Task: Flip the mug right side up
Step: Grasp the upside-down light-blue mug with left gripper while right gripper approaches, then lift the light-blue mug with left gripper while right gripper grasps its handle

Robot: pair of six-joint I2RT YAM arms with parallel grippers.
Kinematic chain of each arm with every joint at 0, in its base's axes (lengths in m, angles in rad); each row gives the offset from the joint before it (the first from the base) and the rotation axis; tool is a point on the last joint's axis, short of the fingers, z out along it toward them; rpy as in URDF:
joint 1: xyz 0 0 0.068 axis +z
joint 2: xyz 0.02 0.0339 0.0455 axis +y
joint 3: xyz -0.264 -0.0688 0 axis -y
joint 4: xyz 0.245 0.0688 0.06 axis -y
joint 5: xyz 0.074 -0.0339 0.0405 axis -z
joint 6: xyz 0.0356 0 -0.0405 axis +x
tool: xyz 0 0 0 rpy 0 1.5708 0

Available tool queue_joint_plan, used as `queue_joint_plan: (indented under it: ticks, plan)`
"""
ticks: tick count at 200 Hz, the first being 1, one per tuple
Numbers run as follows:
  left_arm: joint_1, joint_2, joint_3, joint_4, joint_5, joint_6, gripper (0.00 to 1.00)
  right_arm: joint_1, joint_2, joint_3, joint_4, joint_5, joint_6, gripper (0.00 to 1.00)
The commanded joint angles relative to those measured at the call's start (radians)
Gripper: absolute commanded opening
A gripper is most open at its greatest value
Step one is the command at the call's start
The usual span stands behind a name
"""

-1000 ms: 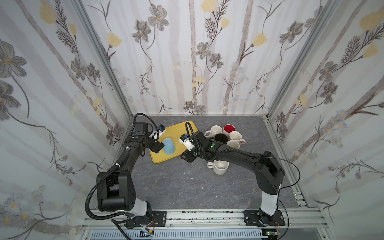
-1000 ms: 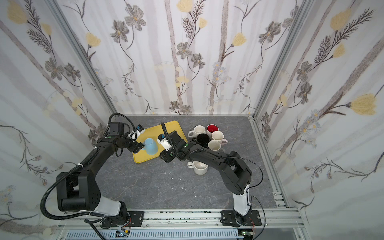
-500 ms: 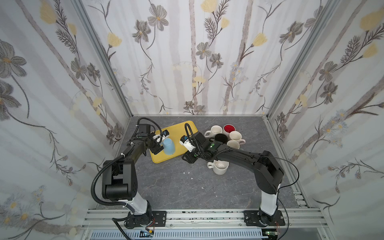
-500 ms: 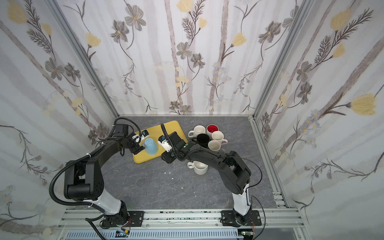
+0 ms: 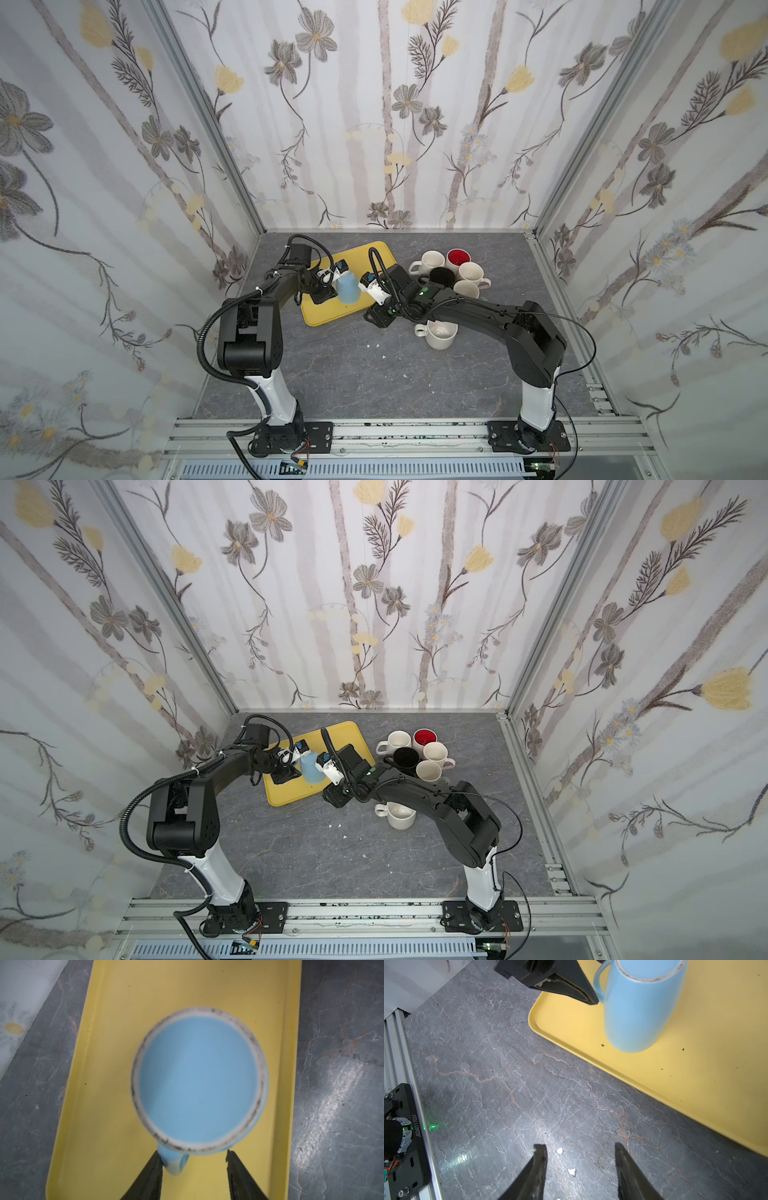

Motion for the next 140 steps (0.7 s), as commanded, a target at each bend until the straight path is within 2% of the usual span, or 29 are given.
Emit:
queue_joint_plan:
  ticks: [1,19,56,99,140]
  plan:
    - [-0.022,-0.015,-0.014,-0.018,0.039,-0.025,0.39,-0.002,0.008,0.007,-0.002,-0.004,-0.010,0.52]
    - [-0.044,-0.022,-0.027,-0.015,0.028,-0.064,0.32,-0.004,0.010,0.007,0.000,-0.004,-0.011,0.52]
    - [-0.068,-0.027,-0.053,0.018,0.006,-0.160,0.32,-0.004,0.010,0.007,-0.004,-0.005,-0.010,0.52]
    - [-0.082,0.004,-0.024,0.053,-0.016,-0.263,0.42,-0.005,0.007,0.001,-0.010,0.005,-0.011,0.52]
    - [-0.098,0.044,0.026,0.050,-0.025,-0.347,0.40,-0.006,0.000,-0.015,-0.010,0.011,-0.005,0.52]
